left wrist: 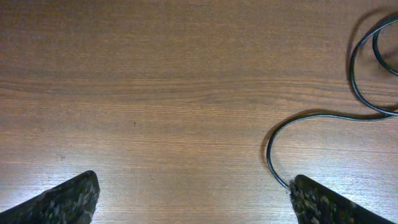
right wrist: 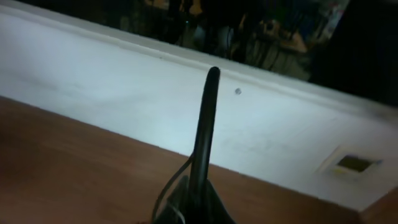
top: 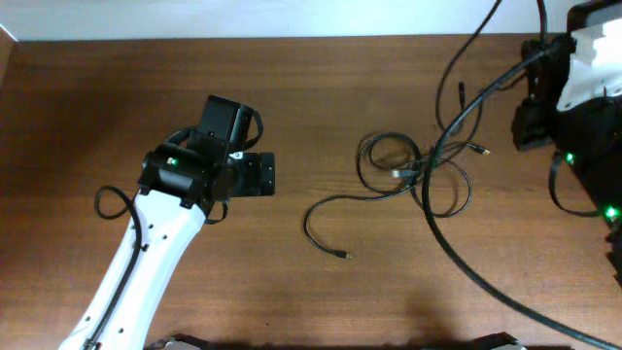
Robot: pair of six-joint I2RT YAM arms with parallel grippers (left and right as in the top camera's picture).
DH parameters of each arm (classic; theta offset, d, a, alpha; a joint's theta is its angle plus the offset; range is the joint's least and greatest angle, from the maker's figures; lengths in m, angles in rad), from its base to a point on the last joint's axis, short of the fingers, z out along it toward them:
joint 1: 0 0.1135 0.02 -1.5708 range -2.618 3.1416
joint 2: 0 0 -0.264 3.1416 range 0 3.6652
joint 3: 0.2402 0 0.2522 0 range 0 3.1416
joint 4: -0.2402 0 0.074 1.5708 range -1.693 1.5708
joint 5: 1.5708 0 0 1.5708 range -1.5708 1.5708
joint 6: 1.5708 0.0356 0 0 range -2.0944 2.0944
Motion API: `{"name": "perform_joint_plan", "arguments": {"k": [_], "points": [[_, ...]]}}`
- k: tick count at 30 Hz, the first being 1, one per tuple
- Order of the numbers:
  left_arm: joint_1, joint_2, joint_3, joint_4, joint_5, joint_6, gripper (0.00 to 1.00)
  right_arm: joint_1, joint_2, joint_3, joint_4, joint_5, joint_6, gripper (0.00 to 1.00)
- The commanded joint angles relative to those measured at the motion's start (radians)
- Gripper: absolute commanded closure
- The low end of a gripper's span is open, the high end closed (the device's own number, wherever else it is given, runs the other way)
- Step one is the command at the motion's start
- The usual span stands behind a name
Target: Untangle cables
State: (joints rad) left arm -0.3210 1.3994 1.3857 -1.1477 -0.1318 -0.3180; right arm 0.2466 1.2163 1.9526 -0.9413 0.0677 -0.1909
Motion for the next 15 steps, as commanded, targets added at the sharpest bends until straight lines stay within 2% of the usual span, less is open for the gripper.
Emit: {"name": "perform_joint_plan", "arguments": {"k": [1,4,7,9,12,15], "points": [[0.003,-0.016,0.003,0.002,-0.008,-0.01,0.01,0.001,-0.021,0.019,0.007,0.058,-0.058,0.96],[0.003,-0.016,0.003,0.002,-0.008,-0.01,0.01,0.0,-0.026,0.019,0.007,0.256,-0.016,0.96],[0.003,-0.016,0.003,0.002,-0.007,-0.01,0.01,0.0,-0.013,0.019,0.005,0.595,0.021,0.96],[0.003,-0.016,0.003,0.002,-0.008,-0.01,0.01,0.0,0.002,0.019,0.013,0.754,0.02,0.96],[0.003,-0.016,0.003,0.002,-0.008,-0.01,0.01,-0.066,0.006,0.019,0.023,0.782,0.021,0.96],[0.003,-0.016,0.003,0.002,-0.008,-0.01,0.01,-0.21,0.008,0.019,0.027,0.776,0.062,0.96]]}}
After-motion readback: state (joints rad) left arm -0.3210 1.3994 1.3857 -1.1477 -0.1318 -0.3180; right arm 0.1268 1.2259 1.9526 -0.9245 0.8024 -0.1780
